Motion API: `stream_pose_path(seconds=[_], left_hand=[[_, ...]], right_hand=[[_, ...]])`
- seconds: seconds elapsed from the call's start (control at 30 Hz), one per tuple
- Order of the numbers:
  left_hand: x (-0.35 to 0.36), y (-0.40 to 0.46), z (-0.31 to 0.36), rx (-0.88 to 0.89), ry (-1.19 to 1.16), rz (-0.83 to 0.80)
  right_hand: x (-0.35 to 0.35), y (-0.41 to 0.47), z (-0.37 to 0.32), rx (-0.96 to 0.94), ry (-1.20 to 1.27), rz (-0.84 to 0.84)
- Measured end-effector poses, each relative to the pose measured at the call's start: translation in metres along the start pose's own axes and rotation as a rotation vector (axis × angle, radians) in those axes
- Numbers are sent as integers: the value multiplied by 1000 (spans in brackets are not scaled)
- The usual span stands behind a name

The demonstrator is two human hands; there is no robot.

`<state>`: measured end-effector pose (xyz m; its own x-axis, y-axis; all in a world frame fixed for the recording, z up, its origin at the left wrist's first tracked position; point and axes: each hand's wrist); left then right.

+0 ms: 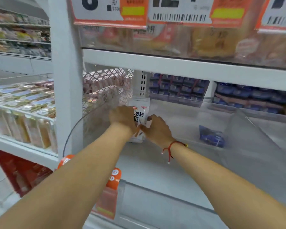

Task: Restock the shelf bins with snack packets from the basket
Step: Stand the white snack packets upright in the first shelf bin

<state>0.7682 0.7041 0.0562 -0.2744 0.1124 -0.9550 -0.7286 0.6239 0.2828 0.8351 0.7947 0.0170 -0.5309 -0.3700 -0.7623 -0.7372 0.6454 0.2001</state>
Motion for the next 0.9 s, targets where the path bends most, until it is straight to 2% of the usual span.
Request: stream_pose_path(seconds=[0.07,0.13,0.23,0.3,0.4,0.47,0.57,0.63,0.9], left_hand=[[-6,0,-2,22,15,73],[-4,2,-5,62,-59,84],[-4,1,-8,124,-173,-52],[-5,1,-9,119,-193,-111],[-3,0,-7,120,-147,-188],[-3,-2,-5,138,-107,-201],[-8,-7,-5,129,-118,-123],[-11,-7,-8,110,-145,-53],[-9,-1,-5,94,-101,-93]], right_hand=[[0,1,0,44,121,-41],[2,2,-3,137,349,-87],[2,1,-10,236,607,-143],[1,-1,-14,211,708,-210],[-2,-12,-19,107,753,-302],[1,-10,-18,137,776,-271],[8,1,-13,267,777,-154],[12,6,-13,279,746,-123],[-1,-6,-14,204,786,-345]])
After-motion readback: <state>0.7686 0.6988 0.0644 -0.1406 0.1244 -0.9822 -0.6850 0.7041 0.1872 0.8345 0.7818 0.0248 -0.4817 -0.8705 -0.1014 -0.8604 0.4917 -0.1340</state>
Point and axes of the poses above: each hand's wrist, its own y-axis towards the middle knuckle, its own x-axis out of the palm, z = x × y, and after that the axes turned 3 degrees about y, right-handed
